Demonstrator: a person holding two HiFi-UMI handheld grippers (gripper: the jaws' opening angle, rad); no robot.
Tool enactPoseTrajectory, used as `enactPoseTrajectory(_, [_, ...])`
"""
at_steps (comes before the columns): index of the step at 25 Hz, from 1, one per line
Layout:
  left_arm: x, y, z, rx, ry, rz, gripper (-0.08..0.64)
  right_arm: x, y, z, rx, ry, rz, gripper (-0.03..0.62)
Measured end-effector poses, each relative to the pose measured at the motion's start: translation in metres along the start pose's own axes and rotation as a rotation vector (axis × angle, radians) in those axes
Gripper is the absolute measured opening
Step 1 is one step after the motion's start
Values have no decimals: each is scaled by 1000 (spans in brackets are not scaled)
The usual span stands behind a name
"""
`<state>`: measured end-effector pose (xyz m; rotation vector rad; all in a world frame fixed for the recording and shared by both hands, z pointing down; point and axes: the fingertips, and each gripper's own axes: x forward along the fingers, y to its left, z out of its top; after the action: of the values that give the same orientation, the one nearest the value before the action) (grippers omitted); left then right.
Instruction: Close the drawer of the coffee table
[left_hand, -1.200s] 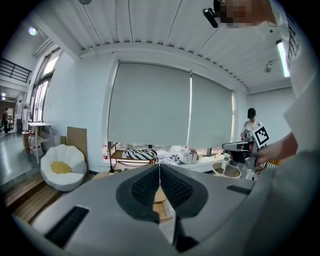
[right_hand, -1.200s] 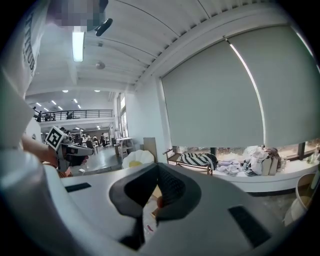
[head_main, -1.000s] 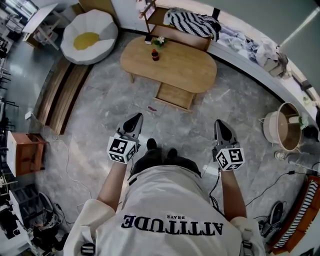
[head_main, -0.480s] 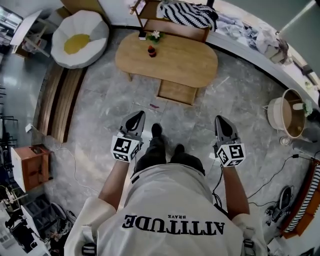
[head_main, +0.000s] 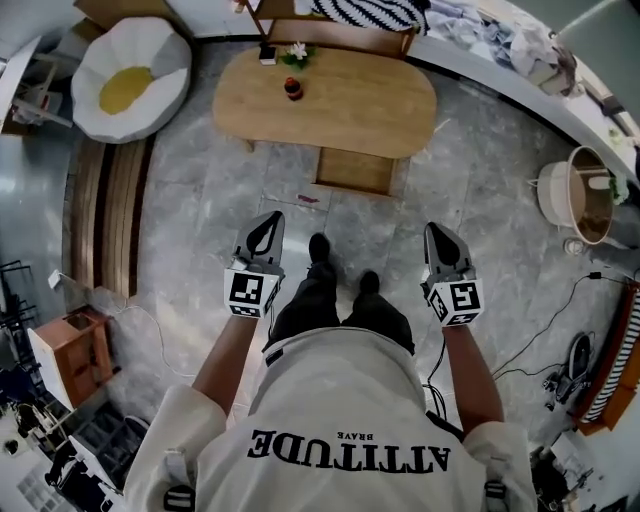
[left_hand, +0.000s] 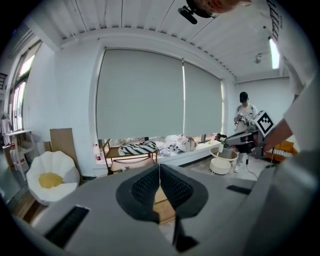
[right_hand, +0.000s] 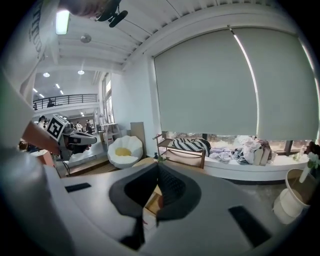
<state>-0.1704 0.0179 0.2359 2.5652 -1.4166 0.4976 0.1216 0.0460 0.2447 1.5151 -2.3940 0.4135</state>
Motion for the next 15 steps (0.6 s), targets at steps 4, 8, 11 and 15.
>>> enactPoseTrajectory(4, [28, 5, -17, 40, 27, -78, 20, 28, 5, -15, -11, 34, -18, 15])
enactPoseTrajectory(8, [54, 8, -42, 33, 62, -138, 20, 49, 4, -35, 7, 68, -47, 15])
enactPoseTrajectory(11, [78, 14, -64, 10, 99, -167, 20, 69, -2, -55, 20, 98, -65, 14])
enactPoseTrajectory(15, [107, 14, -91, 12, 133, -208, 20, 94, -9, -86, 33, 138, -85, 15])
